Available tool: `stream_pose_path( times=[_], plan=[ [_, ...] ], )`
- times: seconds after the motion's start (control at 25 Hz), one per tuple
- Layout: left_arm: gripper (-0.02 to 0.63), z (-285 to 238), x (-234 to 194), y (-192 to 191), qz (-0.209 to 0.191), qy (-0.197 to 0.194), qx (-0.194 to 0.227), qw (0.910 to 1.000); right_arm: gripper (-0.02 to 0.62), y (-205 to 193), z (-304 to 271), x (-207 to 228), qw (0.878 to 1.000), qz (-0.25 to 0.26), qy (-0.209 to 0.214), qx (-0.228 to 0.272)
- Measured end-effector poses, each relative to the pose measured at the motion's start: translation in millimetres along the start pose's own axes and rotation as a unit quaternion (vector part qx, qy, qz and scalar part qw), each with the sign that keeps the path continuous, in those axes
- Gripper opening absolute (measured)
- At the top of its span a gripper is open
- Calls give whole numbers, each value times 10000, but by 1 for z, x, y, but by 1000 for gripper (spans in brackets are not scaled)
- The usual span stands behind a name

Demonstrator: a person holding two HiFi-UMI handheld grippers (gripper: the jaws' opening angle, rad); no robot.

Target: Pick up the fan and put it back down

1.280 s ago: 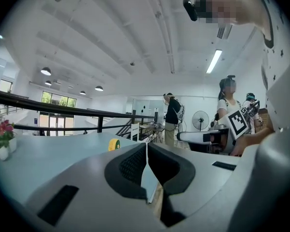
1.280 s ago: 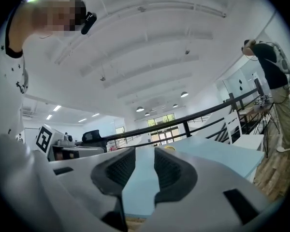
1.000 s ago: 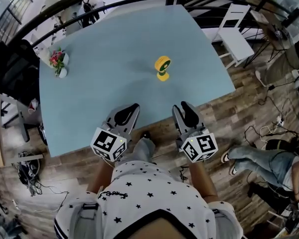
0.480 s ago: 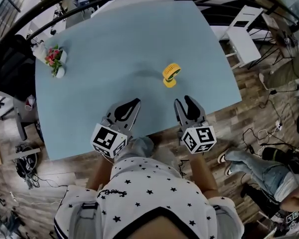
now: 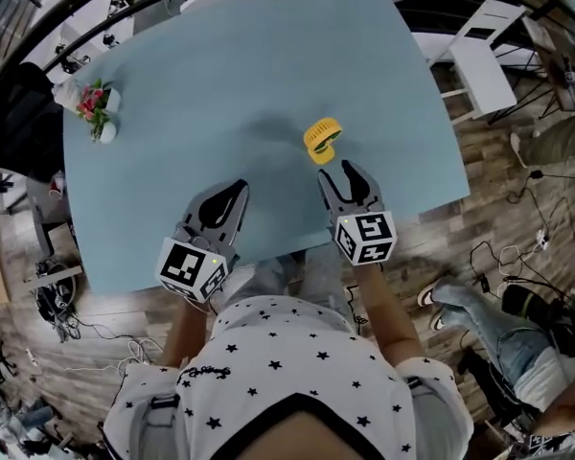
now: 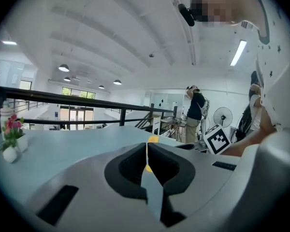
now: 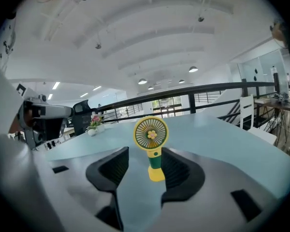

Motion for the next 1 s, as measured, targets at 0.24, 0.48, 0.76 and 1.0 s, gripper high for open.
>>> stream_pose_path(
  times=[0.24, 0.48, 0.76, 1.0],
  plan=[
    [31, -5, 3, -2, 40, 507, -103, 9987, 204, -20, -29, 10, 9986, 174, 396, -305],
    [32, 6, 10, -13, 98, 909, -245, 9955, 206, -40, -48, 20, 9973, 218, 529, -453],
    [32, 30, 5, -23, 113, 1369, -384, 9898, 207, -48, -69, 23, 9964, 423, 615, -406],
    [32, 43, 3, -24, 153, 1588, -370, 9865, 185, -50, -84, 21, 9960, 539, 599, -383]
  ],
)
Point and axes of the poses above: the fingertips, and each gripper's own axes: z backward along the fingers, x to its right, y out of its top, the point moved 1 cm from there along z, backward along the fingers, and after that the axes turned 15 degrees about x, right-handed, at the moved point
